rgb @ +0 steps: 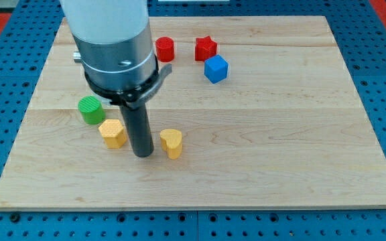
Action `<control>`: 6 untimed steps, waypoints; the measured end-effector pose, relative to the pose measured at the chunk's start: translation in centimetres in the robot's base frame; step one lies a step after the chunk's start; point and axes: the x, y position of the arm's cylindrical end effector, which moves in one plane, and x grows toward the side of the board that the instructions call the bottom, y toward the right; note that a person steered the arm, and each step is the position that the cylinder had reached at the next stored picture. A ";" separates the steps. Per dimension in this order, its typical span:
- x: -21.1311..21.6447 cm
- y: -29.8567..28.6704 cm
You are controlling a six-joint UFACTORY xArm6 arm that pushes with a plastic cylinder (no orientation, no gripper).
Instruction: Move heart to the center of the board
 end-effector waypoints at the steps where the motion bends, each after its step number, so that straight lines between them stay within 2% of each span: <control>1: 0.0 4.8; 2: 0.0 4.1; 3: -0.1 0.6; 4: -1.6 -0.2; 5: -4.1 2.4; 6: -3.9 9.2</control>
